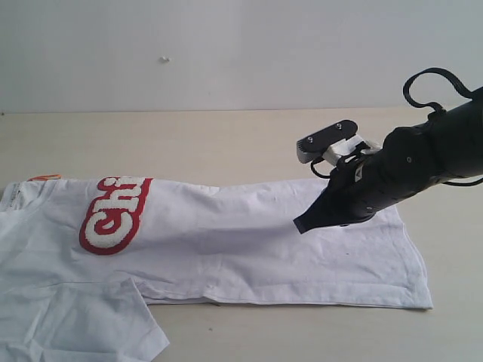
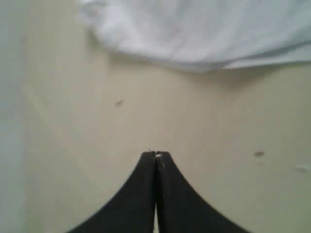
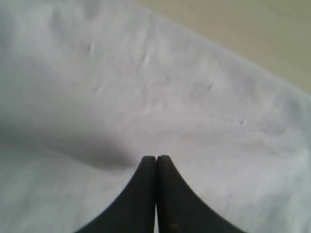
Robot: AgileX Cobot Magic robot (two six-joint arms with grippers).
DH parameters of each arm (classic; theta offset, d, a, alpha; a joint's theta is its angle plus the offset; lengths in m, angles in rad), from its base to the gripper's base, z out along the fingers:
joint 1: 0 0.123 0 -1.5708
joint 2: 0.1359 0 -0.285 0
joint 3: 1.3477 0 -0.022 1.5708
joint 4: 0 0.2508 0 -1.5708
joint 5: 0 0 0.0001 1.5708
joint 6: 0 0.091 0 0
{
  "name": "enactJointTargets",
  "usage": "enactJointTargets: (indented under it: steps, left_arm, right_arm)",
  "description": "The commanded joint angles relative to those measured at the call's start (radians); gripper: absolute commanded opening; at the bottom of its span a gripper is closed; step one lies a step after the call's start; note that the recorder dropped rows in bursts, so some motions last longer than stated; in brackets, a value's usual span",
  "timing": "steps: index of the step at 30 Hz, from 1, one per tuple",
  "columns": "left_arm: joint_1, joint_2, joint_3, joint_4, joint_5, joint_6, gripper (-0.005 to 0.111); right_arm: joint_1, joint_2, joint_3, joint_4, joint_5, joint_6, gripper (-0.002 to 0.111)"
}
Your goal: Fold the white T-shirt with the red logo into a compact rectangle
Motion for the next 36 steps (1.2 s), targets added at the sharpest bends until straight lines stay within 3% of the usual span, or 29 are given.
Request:
enactJointTargets:
  steps: [1, 8, 15, 22, 26, 32, 36]
  left_arm:
    - [-0.013, -0.016, -0.038, -0.360, 0.154, 0.263, 0.000]
    - [-0.013, 0.004, -0.043, -0.434, 0.050, 0.241, 0.000]
    - [-0.016, 0.155, -0.043, -0.467, -0.057, 0.245, 0.000]
    - [-0.091, 0.381, -0.090, -0.483, -0.184, 0.218, 0.001]
    - [-0.095, 0.495, -0.127, -0.495, -0.188, 0.213, 0.019]
    - [-0.095, 0.605, -0.154, -0.497, -0.193, 0.134, 0.072]
    - [-0.122, 0.648, -0.154, -0.499, -0.198, 0.129, 0.072]
  right_arm:
    - [0.002, 0.000, -0.002, 0.000, 0.012, -0.001, 0.000]
    - [0.002, 0.000, -0.002, 0.033, 0.045, -0.005, 0.000]
    - [0.002, 0.000, -0.002, 0.033, 0.045, -0.005, 0.000]
    - [0.002, 0.000, -0.002, 0.033, 0.043, -0.012, 0.000]
    - [0.002, 0.000, -0.002, 0.033, 0.043, -0.012, 0.000]
    - [0.002, 0.000, -0.002, 0.033, 0.041, -0.012, 0.000]
    - [0.002, 0.000, -0.002, 0.033, 0.041, -0.012, 0.000]
